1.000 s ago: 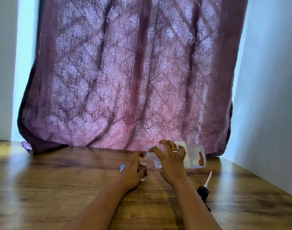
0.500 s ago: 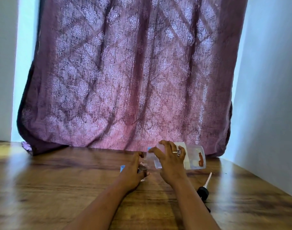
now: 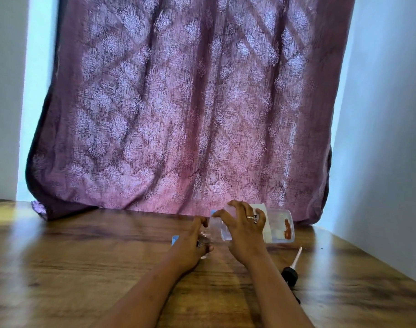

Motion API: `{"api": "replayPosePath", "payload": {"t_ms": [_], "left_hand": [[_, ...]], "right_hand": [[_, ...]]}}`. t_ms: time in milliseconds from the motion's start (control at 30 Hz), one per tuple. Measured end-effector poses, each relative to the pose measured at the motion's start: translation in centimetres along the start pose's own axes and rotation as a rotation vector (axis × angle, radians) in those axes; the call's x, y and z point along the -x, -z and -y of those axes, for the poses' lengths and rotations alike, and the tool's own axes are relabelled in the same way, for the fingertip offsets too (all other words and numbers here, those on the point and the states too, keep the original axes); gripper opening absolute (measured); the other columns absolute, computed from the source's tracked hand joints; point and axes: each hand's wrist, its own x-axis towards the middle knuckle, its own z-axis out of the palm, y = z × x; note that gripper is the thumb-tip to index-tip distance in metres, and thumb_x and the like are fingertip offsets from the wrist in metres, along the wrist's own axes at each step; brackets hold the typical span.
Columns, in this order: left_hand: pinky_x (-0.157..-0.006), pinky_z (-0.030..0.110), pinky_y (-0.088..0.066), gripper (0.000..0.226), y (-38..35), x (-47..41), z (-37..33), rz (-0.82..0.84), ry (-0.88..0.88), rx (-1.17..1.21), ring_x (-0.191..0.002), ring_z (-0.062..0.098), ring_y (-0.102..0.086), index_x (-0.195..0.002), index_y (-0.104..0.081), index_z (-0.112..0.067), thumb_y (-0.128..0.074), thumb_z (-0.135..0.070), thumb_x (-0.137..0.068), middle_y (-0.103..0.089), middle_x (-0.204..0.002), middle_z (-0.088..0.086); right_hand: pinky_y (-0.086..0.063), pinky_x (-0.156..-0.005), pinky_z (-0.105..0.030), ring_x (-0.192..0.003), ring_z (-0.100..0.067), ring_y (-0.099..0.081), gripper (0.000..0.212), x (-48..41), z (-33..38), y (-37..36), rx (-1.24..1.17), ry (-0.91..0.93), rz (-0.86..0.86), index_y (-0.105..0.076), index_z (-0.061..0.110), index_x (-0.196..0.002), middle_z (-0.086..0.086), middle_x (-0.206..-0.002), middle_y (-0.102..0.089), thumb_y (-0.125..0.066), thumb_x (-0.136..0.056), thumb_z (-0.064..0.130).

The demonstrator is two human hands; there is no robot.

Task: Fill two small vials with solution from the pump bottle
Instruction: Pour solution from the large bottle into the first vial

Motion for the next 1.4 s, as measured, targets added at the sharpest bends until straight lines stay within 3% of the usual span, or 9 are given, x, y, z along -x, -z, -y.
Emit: {"api": "replayPosePath", "payload": {"t_ms": [267, 633, 800, 933, 1000, 1200, 1400], "left_hand": [[-0.059, 0.009, -0.040, 0.043, 0.25, 0.20, -0.42, 0.042, -0.013, -0.038, -0.082, -0.018, -0.055, -0.091, -0.036, -0.052, -0.067, -0.024, -0.082, -0.061, -0.084, -0.021], [-0.059, 0.007, -0.038, 0.046, 0.27, 0.20, -0.48, 0.047, -0.026, -0.054, -0.081, -0.019, -0.055, -0.091, -0.034, -0.053, -0.067, -0.023, -0.082, -0.058, -0.086, -0.023], [-0.061, 0.010, -0.043, 0.047, 0.20, 0.24, -0.32, 0.025, -0.006, -0.039, -0.079, -0.009, -0.059, -0.105, -0.034, -0.042, -0.069, -0.024, -0.080, -0.062, -0.089, -0.019], [-0.055, 0.007, -0.042, 0.053, 0.18, 0.21, -0.16, -0.004, -0.006, -0.020, -0.073, -0.009, -0.060, -0.099, -0.029, -0.045, -0.071, -0.021, -0.077, -0.063, -0.083, -0.015], [-0.055, 0.012, -0.042, 0.054, 0.10, 0.18, -0.18, -0.014, 0.002, -0.020, -0.069, 0.001, -0.061, -0.099, -0.026, -0.042, -0.071, -0.023, -0.076, -0.064, -0.082, -0.011], [-0.070, 0.027, -0.051, 0.053, -0.08, 0.06, -0.08, -0.002, 0.013, -0.018, -0.080, 0.012, -0.064, -0.101, -0.024, -0.037, -0.071, -0.024, -0.078, -0.067, -0.094, -0.005], [-0.065, 0.022, -0.048, 0.052, -0.01, 0.15, 0.01, -0.004, 0.011, -0.020, -0.080, 0.013, -0.063, -0.101, -0.025, -0.036, -0.070, -0.023, -0.080, -0.066, -0.093, -0.004]], "right_hand": [[-0.005, -0.103, -0.046, -0.139, -0.021, -0.010, 0.087, 0.05, -0.30, 0.11, -0.032, -0.039, 0.002, -0.035, 0.050, -0.124, 0.002, -0.145, -0.022, -0.057, -0.062, -0.006], [-0.005, -0.103, -0.047, -0.139, -0.022, -0.012, 0.087, 0.10, -0.22, -0.02, -0.007, -0.017, 0.008, -0.034, 0.050, -0.124, 0.002, -0.145, -0.023, -0.056, -0.061, -0.006], [-0.004, -0.101, -0.045, -0.139, -0.022, -0.012, 0.084, 0.08, -0.03, -0.12, 0.021, -0.001, 0.003, -0.032, 0.050, -0.125, 0.002, -0.145, -0.022, -0.058, -0.064, -0.002], [-0.006, -0.102, -0.046, -0.138, -0.022, -0.015, 0.082, 0.10, 0.05, -0.06, 0.021, -0.005, -0.004, -0.034, 0.049, -0.125, 0.001, -0.145, -0.024, -0.060, -0.065, 0.000], [-0.005, -0.102, -0.046, -0.139, -0.022, -0.015, 0.082, 0.07, 0.07, -0.02, 0.019, -0.007, -0.005, -0.035, 0.049, -0.125, 0.001, -0.145, -0.024, -0.060, -0.064, 0.000], [-0.005, -0.101, -0.047, -0.138, -0.022, -0.015, 0.080, -0.01, 0.15, 0.11, 0.012, 0.000, -0.007, -0.035, 0.050, -0.123, 0.001, -0.144, -0.025, -0.063, -0.064, 0.004], [-0.004, -0.100, -0.047, -0.138, -0.022, -0.015, 0.085, 0.03, 0.10, -0.10, 0.023, -0.008, -0.015, -0.035, 0.050, -0.123, 0.001, -0.144, -0.025, -0.060, -0.061, -0.003]]}}
